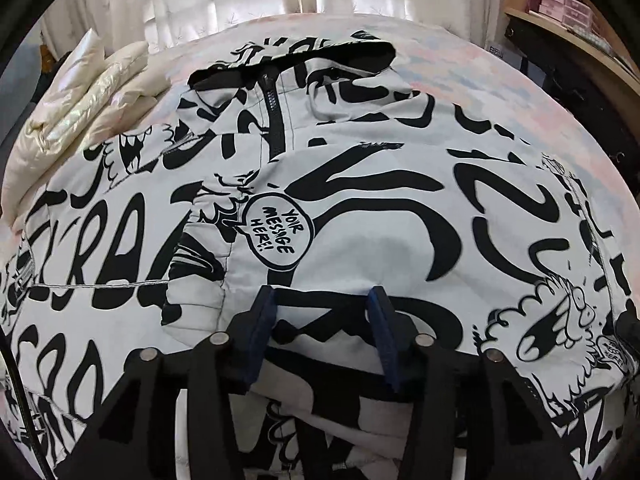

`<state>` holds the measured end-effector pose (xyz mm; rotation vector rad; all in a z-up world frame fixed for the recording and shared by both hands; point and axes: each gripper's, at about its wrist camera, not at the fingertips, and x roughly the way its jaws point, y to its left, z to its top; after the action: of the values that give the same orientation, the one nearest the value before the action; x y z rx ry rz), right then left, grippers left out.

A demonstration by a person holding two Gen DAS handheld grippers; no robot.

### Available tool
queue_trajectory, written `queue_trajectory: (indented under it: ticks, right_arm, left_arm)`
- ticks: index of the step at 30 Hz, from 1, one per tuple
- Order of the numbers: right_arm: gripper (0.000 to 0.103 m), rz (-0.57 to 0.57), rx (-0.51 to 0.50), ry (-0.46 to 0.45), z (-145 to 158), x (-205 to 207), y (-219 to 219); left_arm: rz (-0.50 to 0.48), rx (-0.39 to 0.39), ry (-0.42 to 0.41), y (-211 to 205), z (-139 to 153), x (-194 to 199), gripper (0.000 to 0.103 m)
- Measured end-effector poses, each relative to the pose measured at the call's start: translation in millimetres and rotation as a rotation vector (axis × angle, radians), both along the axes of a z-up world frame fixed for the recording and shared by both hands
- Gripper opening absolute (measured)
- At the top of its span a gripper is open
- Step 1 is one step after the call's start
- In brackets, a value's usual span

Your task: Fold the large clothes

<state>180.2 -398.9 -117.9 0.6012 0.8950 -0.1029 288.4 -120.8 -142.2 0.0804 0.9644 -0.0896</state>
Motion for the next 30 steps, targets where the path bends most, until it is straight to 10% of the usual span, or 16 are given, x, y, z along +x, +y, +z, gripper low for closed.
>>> queue_trajectory:
  ticks: [11,18,30]
  right_arm:
    - [0.035,0.099,-0.085,-0.055,53,-53,53]
    - [0.054,0.142,-0.098,-0.118,90,-96,84]
    - [0.054,0.249,-0.194,-0.211,151,-152,153]
  left_arm:
    - [-0.057,-0.022,-0.145,6,82,-107,0.079]
    - [-0.073,0.032,-0.214,32,123,-186,0.081]
    - [0.032,-0.082,-0.281,115,182,-268,0.090]
